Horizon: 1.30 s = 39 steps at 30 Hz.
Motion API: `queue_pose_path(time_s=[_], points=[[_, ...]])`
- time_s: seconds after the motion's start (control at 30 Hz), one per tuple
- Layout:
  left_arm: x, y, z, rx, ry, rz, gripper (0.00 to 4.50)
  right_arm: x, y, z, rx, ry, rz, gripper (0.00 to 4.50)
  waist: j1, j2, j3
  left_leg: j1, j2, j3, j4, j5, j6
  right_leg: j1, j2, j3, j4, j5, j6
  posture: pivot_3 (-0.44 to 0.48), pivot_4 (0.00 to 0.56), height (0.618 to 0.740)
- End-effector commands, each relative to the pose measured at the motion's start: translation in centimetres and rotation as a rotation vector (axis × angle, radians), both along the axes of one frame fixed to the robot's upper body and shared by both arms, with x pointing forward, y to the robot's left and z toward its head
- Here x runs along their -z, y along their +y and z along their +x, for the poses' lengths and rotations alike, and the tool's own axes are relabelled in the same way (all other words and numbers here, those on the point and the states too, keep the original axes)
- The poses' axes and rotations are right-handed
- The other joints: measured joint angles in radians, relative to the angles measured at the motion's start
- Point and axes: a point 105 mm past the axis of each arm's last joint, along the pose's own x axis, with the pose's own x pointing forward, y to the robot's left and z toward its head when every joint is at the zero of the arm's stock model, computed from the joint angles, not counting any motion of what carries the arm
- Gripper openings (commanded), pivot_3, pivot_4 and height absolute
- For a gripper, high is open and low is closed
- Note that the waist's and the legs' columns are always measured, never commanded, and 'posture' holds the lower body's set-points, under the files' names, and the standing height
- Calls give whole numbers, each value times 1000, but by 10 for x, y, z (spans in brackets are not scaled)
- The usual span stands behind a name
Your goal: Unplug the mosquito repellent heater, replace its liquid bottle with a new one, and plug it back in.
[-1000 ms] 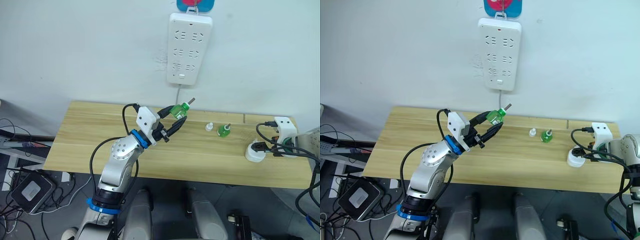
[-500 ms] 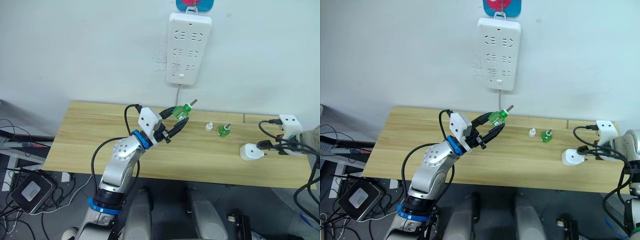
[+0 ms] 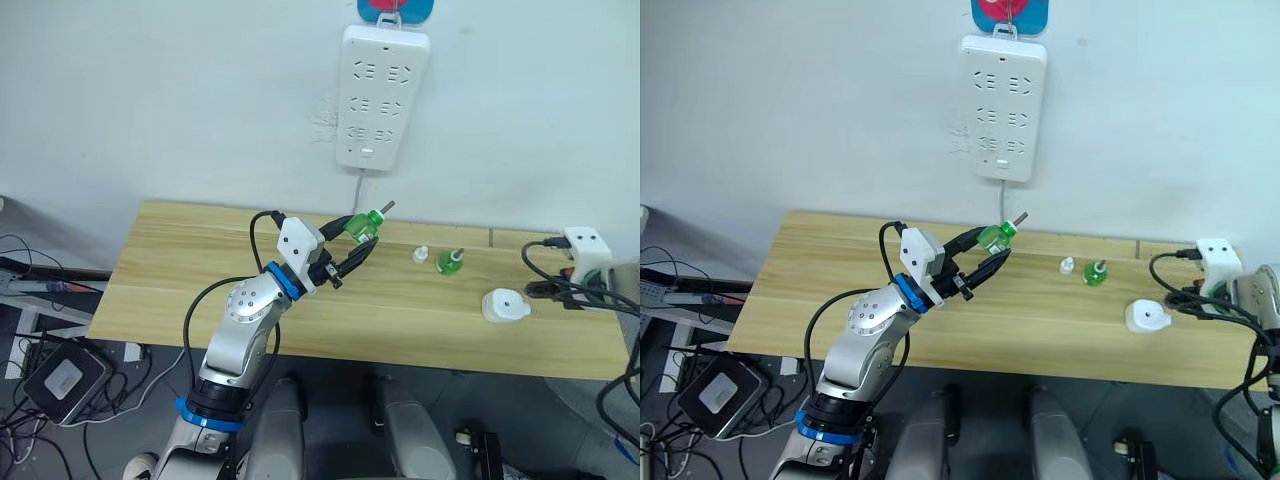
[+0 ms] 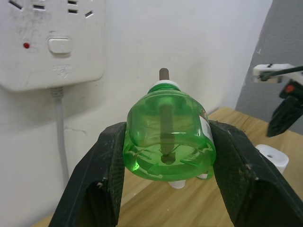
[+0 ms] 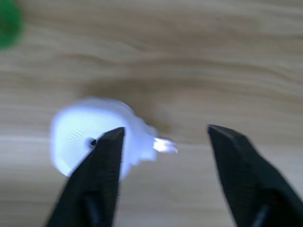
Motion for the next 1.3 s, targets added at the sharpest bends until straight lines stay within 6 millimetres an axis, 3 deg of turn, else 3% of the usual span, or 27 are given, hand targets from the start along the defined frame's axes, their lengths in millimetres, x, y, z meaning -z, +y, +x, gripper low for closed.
queue_pose_path(time_s=[0.03, 0.13, 0.17, 0.63, 1.3], points=[[-13, -3, -7, 15, -59, -19, 2267, 0, -9, -17, 19, 28, -9, 1302, 0, 0, 0, 0, 0, 0, 0, 0, 0, 0, 0, 0, -1, 0, 0, -5, 344, 740], [-13, -4, -7, 16, -59, -20, 2267, 14, -10, -25, 41, 59, 5, 147, 0, 0, 0, 0, 0, 0, 0, 0, 0, 1, 0, 0, -1, 0, 0, -5, 348, 740], [-14, -4, -7, 17, -60, -20, 2267, 18, -11, -25, 46, 57, 8, 48, -3, 0, 0, 0, 0, 0, 0, 0, 0, 1, 0, 0, -1, 0, 1, -3, 349, 740], [-14, 0, -7, 13, -61, 3, 2267, 43, 3, 2, 79, 38, 69, 48, -2, 0, 0, 0, 0, 2, 0, -1, 1, 1, 0, 2, -3, 2, 3, 20, 363, 740], [-13, 3, -9, 5, -52, 9, 2267, 38, 22, 36, -4, -49, 66, 48, -1, 0, 1, 0, 0, 3, -4, -1, 2, 1, 0, 3, -8, 2, 3, 39, 374, 740]])
